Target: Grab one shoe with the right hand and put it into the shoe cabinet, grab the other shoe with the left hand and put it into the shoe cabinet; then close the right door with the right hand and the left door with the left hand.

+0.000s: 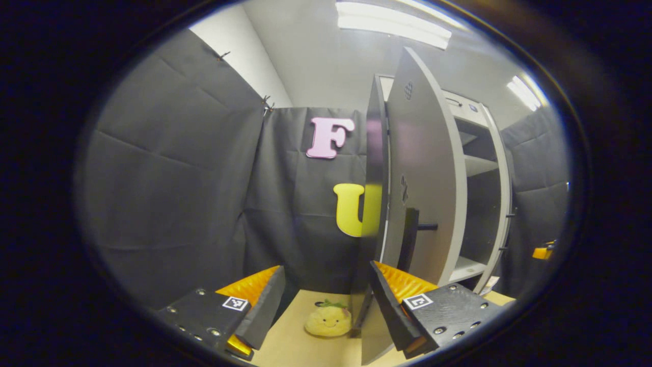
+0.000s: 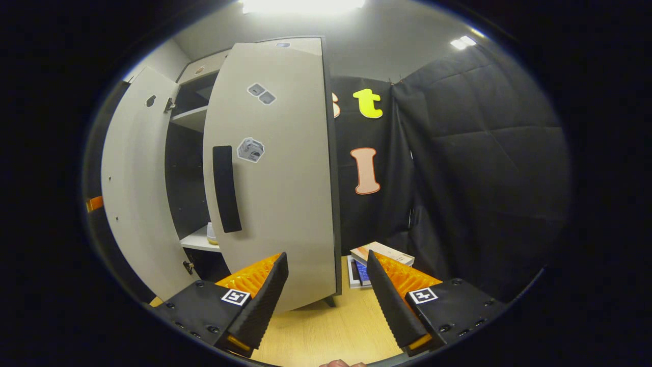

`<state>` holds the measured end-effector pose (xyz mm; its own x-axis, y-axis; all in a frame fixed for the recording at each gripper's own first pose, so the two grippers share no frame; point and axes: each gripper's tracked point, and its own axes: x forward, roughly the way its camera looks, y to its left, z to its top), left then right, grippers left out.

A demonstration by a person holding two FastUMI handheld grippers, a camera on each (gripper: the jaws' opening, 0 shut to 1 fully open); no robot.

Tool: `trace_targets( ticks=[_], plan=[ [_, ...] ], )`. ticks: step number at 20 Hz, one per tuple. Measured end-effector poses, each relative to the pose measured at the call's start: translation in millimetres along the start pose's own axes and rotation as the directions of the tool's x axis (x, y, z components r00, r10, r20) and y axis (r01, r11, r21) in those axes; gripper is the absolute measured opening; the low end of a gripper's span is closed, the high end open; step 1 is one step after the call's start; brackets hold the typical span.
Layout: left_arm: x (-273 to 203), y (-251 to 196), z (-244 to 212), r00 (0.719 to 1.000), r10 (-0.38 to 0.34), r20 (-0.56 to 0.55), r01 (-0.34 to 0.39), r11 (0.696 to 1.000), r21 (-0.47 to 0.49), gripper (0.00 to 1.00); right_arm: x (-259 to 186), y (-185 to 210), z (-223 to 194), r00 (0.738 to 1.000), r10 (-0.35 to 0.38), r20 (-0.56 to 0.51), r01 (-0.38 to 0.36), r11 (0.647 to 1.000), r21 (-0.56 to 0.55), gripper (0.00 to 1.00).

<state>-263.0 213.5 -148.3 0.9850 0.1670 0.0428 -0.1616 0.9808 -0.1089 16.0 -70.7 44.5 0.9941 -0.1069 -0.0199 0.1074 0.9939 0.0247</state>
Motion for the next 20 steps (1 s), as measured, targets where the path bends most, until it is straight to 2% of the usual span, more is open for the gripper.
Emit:
trace_targets(
  ticks=[3,6,8,13,16,20],
  plan=[
    [21.1,0.2,4.4,1.0,-0.017,0.004,0.017,1.0,0.015,0.94,-4.7,-9.2,-9.6,0.999,-0.021,-0.024,0.022,1.0,0.011,0.97],
    [33.7,-17.6,6.6,0.996,-0.09,-0.005,0.09,0.995,0.049,0.94,-8.5,-17.5,-12.7,0.999,-0.043,-0.029,0.044,0.999,0.028,0.97],
    [37.8,-17.9,9.5,0.996,-0.088,0.004,0.087,0.993,0.074,0.94,-9.0,-22.3,-14.5,0.998,-0.058,-0.031,0.059,0.998,0.028,0.97],
    [40.9,-30.1,-0.5,0.991,-0.129,-0.034,0.129,0.992,-0.011,0.94,0.1,-18.8,-23.0,0.997,-0.054,-0.049,0.056,0.998,0.043,0.97],
    [38.1,-48.0,1.4,0.986,-0.162,-0.035,0.162,0.987,0.002,0.94,6.1,-21.7,-16.7,0.997,-0.078,-0.014,0.079,0.995,0.056,0.97],
    [39.6,-82.1,-2.0,0.979,-0.198,-0.042,0.198,0.98,0.015,0.94,20.3,-18.1,-16.4,0.998,-0.065,-0.002,0.065,0.997,0.047,0.97]
  ],
)
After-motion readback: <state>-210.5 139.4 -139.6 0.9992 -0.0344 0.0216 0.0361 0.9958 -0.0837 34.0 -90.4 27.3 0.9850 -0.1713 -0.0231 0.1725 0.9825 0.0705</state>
